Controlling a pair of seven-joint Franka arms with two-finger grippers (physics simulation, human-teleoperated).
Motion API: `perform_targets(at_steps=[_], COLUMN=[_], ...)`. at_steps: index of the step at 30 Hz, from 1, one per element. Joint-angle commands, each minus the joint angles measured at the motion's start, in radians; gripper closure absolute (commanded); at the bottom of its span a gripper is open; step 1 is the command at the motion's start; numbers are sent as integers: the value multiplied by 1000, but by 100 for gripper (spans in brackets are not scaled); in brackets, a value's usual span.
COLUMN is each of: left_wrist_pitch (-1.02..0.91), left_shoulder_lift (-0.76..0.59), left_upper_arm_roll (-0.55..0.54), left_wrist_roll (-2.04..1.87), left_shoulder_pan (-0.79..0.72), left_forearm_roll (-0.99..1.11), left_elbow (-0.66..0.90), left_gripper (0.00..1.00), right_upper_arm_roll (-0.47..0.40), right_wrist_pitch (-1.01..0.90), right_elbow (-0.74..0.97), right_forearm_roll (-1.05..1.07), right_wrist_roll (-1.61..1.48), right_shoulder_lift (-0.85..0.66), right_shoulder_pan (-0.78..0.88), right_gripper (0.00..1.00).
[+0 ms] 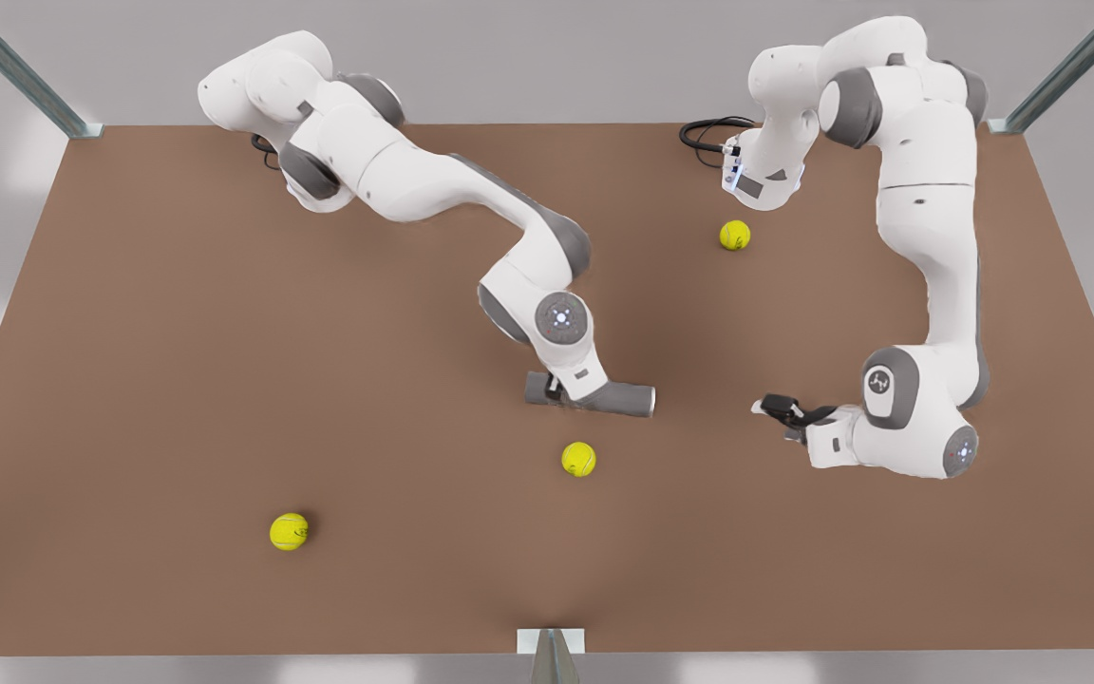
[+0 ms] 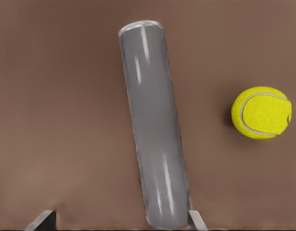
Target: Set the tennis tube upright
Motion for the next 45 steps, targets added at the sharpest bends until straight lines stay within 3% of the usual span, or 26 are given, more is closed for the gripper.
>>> perform_targets(at_steps=[1,5,6,7,8,10,14,22,45], left_wrist_pitch=[28,181,181,180,180,180,206,232,206], left_shoulder_lift=[12,30,30,30,20,15,-3,7,-11], left_upper_arm_roll=[0,-3,-3,-3,-3,-3,-3,-45,-46], left_wrist_roll=[2,65,77,94,103,163,267,315,366], left_shoulder_pan=[-9,-66,-71,-71,-71,-71,-74,-107,-107], left_forearm_roll=[-247,-558,-606,-609,-610,-659,-796,-966,-935], left_elbow=[-3,-167,-202,-225,-270,-334,-445,-454,-508], left_gripper=[0,0,0,0,0,0,0,0,0], right_upper_arm_roll=[-7,5,-1,-1,-6,-15,-10,-4,-6], right_wrist_pitch=[-42,-286,-222,-14,51,137,109,-20,-21], right_elbow=[-6,-46,-268,-544,-701,-797,-776,-653,-632], right_forearm_roll=[-1,-41,-38,-39,-38,-85,-73,-156,-154], right_wrist_roll=[35,33,188,251,435,495,556,615,625], right_shoulder_lift=[-48,-267,-394,-545,-614,-635,-631,-622,-608], right_shoulder_pan=[-14,-289,-362,-454,-536,-669,-743,-700,-738], right_gripper=[0,0,0,0,0,0,0,0,0])
